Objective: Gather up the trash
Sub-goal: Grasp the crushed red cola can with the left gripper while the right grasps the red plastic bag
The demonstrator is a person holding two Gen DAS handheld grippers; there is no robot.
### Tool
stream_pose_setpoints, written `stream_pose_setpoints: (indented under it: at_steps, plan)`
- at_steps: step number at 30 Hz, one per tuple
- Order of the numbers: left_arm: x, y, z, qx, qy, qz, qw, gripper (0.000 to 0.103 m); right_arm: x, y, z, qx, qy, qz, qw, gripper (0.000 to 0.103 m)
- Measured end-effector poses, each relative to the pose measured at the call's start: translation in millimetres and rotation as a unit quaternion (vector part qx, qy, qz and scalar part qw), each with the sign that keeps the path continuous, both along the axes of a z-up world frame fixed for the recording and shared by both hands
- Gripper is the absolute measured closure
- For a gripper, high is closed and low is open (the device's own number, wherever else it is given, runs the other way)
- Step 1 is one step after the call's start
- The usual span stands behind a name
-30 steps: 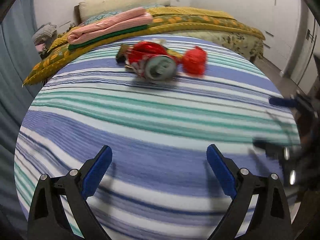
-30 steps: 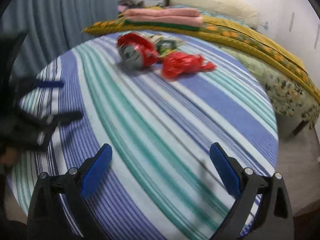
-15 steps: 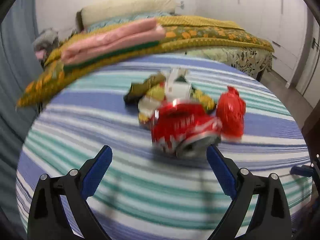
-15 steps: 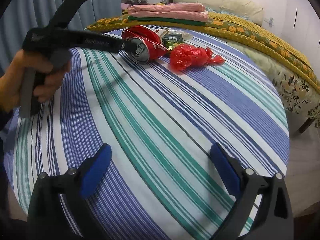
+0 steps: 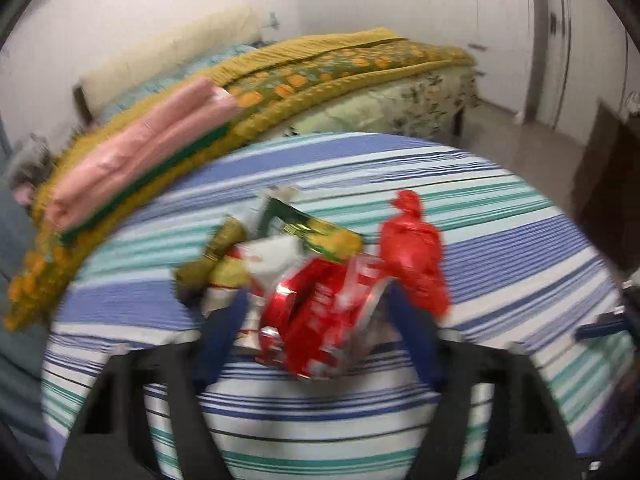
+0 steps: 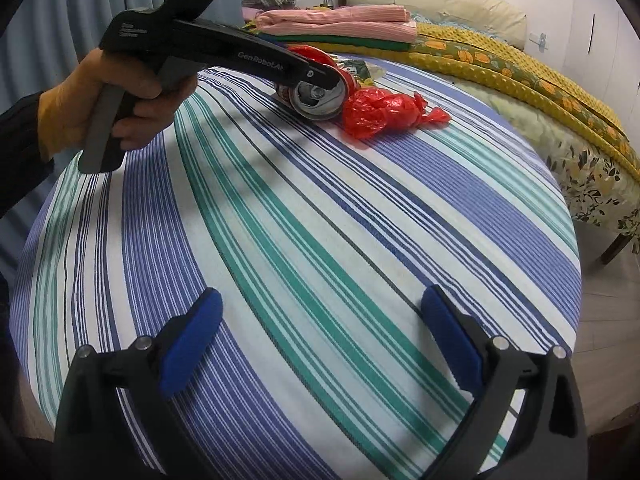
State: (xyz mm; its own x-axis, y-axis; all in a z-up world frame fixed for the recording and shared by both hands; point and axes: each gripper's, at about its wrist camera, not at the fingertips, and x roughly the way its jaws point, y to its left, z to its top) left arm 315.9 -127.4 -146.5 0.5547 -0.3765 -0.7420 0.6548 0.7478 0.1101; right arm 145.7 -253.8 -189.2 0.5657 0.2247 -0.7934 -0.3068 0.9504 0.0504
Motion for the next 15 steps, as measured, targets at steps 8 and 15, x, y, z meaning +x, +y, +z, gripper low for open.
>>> stream_pose_setpoints:
  at_steps: [8, 15]
  plan:
    - [-49.7, 41.6, 1.9, -0.03, 0.016, 0.076, 0.9965, 0.055, -0.4, 0.8, 0.2, 0.0, -0.001, -0.001, 1.0, 0.006]
    - [-121.7, 79.0, -2.0, -0.043, 0.021, 0.098, 0.994, 0.045, -1.7, 1.2, 0.6, -0.001, -0.002, -0.002, 1.0, 0.006]
